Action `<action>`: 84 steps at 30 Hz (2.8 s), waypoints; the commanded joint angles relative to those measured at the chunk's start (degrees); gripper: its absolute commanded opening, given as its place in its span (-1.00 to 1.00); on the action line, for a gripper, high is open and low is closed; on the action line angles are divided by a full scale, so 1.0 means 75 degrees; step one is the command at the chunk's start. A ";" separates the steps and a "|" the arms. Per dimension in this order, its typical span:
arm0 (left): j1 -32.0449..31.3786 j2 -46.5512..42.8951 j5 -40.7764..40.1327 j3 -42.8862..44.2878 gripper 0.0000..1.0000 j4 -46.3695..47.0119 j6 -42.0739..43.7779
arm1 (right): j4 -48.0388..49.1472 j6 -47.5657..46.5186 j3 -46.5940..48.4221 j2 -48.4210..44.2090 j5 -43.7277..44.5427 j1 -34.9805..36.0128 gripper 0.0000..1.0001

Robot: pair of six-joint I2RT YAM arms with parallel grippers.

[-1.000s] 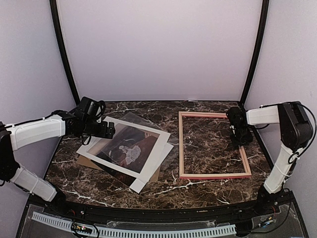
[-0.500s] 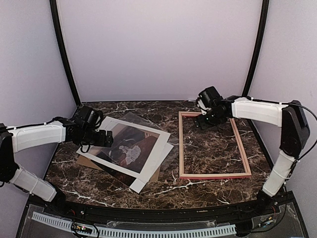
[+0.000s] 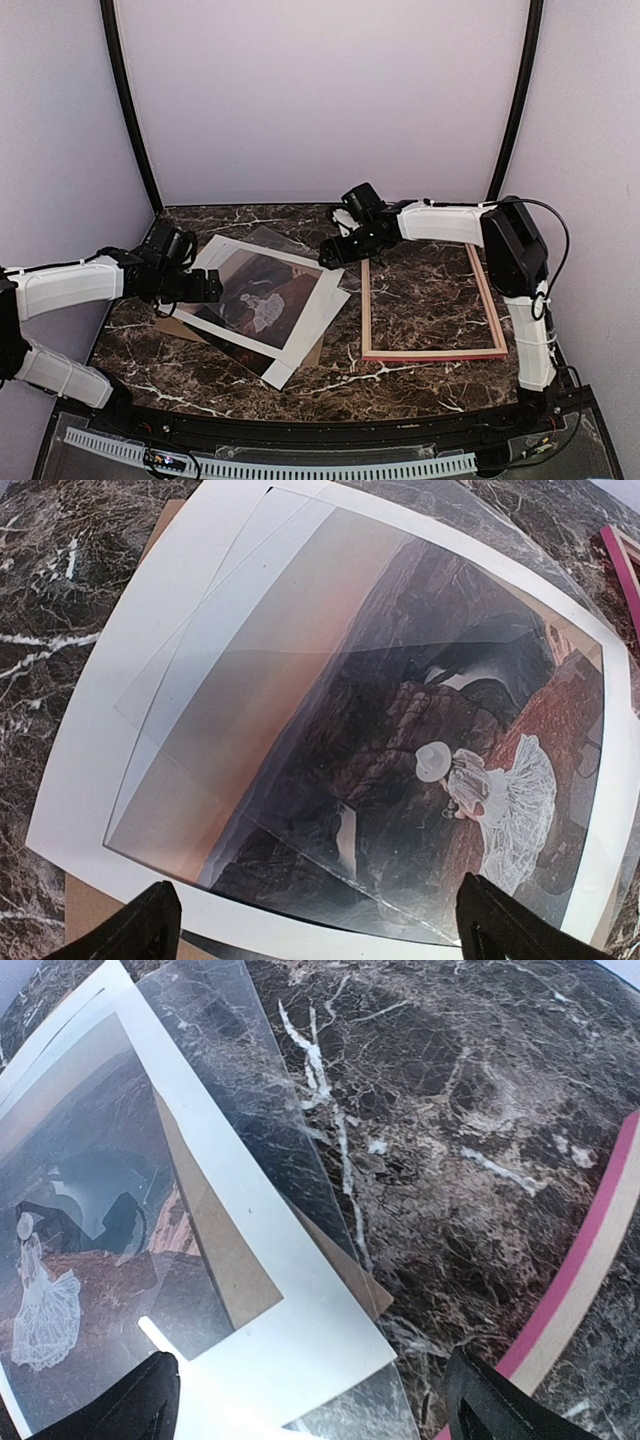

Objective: Put the photo into the frame
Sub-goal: Move the glass panel to the mat board, then pick up the glass panel from the mat board.

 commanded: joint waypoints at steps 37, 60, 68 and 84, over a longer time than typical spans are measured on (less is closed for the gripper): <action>0.0117 0.0196 0.1054 -0.1206 0.93 0.0878 -0.1361 | -0.0283 0.0995 -0.1356 -0.0290 -0.1413 0.0281 0.60; 0.0115 -0.0195 0.2003 -0.1965 0.68 0.1336 -0.2292 | 0.0727 0.1706 -0.2368 -0.0867 -0.1954 0.0489 0.29; 0.0115 -0.0320 0.2036 -0.1990 0.66 0.1414 -0.2402 | 0.0305 0.1347 -0.1685 -0.0418 -0.1849 0.0477 0.38; 0.0115 -0.0162 0.2151 -0.2153 0.66 0.1852 -0.2698 | 0.0322 0.1444 -0.1872 -0.0283 -0.2198 0.0477 0.36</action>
